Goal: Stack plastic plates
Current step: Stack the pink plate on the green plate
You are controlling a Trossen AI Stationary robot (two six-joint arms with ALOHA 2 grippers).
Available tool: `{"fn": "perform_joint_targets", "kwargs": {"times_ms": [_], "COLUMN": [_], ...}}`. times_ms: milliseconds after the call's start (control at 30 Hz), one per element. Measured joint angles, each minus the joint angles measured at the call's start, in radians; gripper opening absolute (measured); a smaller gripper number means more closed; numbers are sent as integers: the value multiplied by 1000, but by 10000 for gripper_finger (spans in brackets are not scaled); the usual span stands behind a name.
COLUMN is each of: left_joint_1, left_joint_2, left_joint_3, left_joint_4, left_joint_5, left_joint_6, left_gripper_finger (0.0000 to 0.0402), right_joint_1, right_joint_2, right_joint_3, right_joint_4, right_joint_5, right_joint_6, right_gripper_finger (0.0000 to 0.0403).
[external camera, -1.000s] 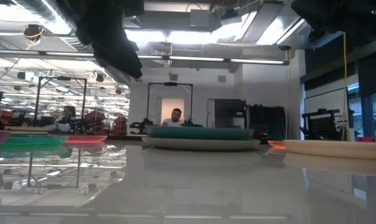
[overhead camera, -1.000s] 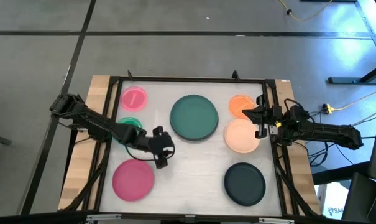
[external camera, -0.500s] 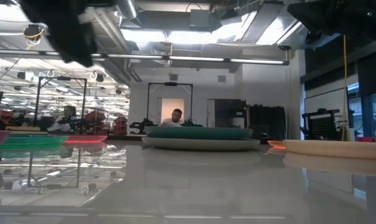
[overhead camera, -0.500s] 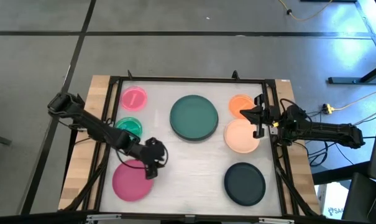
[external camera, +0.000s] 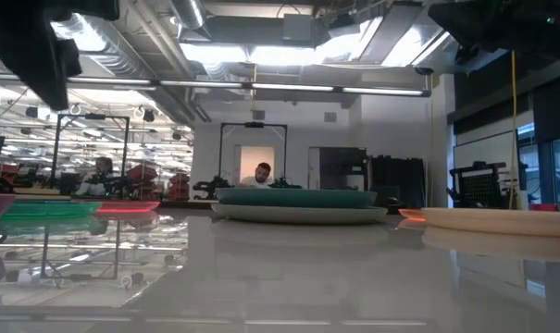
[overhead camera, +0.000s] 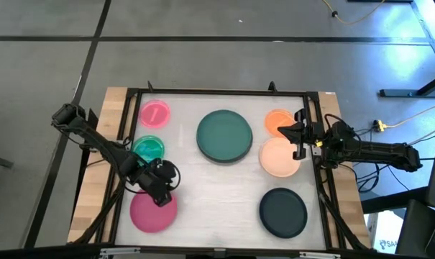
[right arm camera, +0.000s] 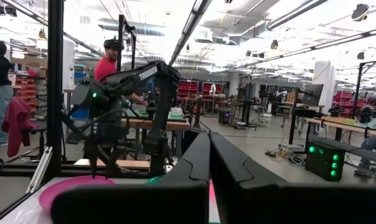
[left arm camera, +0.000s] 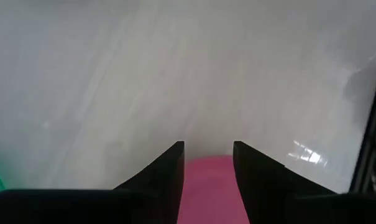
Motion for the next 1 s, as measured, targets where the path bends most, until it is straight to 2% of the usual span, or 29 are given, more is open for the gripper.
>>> {"fn": "perform_joint_targets", "kwargs": {"times_ms": [300, 667, 833, 1000], "left_joint_1": [-34, -45, -42, 15], "left_joint_2": [84, 158, 194, 205], "left_joint_3": [0, 0, 0, 0], "left_joint_4": [1, 8, 3, 4], "left_joint_5": [55, 57, 52, 59], "left_joint_6": [29, 117, 201, 313], "left_gripper_finger": [130, 130, 130, 130], "right_joint_1": [0, 0, 0, 0], "right_joint_2": [0, 0, 0, 0], "right_joint_3": [0, 0, 0, 0], "right_joint_4": [-3, -3, -3, -4], "right_joint_5": [-3, -2, -2, -2], "right_joint_6": [3, 2, 0, -1], "right_gripper_finger": [3, 3, 3, 3]}}
